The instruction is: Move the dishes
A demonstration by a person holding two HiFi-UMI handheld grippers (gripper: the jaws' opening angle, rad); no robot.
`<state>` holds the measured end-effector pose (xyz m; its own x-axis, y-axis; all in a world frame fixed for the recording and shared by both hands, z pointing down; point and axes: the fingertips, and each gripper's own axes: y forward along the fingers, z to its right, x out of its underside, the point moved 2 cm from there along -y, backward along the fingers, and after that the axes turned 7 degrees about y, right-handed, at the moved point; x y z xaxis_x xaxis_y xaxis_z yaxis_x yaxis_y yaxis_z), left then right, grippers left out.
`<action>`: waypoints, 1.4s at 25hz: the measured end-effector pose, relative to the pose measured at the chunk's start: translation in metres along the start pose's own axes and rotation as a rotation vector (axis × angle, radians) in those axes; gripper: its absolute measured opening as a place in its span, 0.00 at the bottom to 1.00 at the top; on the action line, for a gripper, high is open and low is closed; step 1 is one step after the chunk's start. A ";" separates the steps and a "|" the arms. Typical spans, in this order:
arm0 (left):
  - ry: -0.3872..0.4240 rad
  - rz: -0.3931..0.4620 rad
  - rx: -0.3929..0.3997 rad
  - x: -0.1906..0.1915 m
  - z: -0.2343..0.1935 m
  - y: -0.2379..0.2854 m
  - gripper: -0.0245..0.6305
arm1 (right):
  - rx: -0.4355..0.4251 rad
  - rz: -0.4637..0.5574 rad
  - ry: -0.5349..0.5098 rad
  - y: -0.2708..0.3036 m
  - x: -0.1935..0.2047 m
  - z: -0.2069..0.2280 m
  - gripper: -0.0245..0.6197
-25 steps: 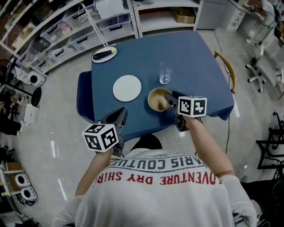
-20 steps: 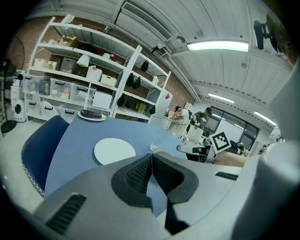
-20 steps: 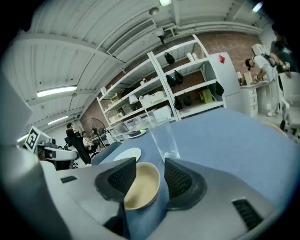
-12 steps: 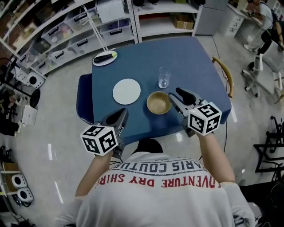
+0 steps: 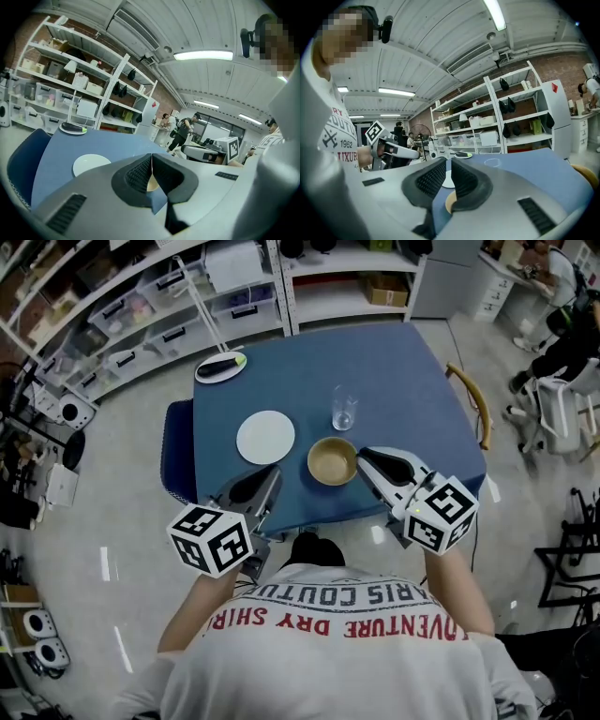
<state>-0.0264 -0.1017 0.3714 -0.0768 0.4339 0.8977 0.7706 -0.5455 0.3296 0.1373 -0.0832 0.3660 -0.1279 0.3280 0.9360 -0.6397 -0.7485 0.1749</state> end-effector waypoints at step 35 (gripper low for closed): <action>0.030 -0.036 0.072 0.008 0.016 0.027 0.08 | -0.012 -0.036 -0.028 -0.006 0.019 -0.001 0.07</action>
<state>0.0038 -0.1012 0.3830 -0.1237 0.4299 0.8944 0.8105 -0.4762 0.3410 0.1379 -0.0713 0.3824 -0.0830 0.3381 0.9374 -0.6529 -0.7291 0.2051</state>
